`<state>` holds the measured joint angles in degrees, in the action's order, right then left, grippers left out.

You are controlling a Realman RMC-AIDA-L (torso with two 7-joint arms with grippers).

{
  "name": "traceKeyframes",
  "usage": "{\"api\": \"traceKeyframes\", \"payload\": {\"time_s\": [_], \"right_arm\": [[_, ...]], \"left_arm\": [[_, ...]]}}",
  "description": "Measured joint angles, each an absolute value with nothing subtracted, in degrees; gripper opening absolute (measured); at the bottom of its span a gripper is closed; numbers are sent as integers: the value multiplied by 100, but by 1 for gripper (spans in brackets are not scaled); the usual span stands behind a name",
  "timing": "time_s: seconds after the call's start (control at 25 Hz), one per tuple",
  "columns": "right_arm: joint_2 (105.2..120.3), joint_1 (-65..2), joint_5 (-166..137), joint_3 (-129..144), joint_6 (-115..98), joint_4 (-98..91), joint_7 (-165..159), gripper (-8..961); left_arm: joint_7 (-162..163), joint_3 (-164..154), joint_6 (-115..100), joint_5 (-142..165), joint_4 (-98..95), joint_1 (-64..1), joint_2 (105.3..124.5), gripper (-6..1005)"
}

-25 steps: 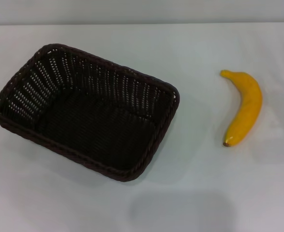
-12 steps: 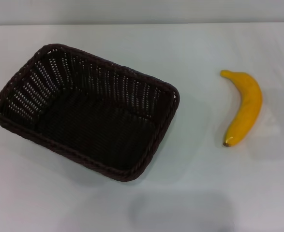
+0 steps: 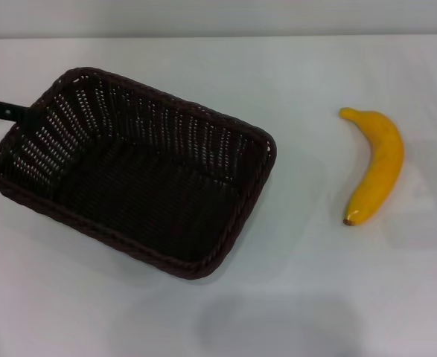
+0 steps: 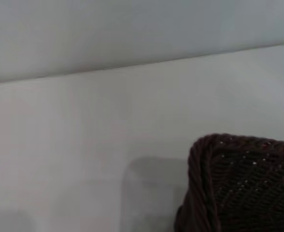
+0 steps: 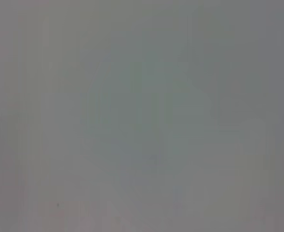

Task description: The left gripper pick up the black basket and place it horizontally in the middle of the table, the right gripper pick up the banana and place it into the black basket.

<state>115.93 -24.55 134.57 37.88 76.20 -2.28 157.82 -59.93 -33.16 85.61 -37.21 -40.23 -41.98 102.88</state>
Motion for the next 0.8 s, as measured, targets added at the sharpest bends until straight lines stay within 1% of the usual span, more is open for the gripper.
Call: {"api": "traceKeyframes", "payload": {"time_s": [0.2, 0.44, 0.6, 0.8], "right_arm": [[11592, -2485, 13457, 3788, 7513, -228, 15795, 707], [11578, -2503, 13456, 3788, 7358, -256, 15796, 706], [11574, -2505, 13456, 3788, 7312, -275, 15773, 706], [11575, -2513, 13456, 3788, 7272, -278, 15777, 705]], "left_arm": [[-6051, -3331, 8294, -3636, -3748, -4231, 10458, 875], [-6110, -3330, 8038, -3511, -3586, -4204, 10567, 874], [-6176, -3328, 7990, -3479, -3579, -4201, 10606, 874], [-6174, -3339, 7866, -3399, -3561, -4203, 10653, 701]]}}
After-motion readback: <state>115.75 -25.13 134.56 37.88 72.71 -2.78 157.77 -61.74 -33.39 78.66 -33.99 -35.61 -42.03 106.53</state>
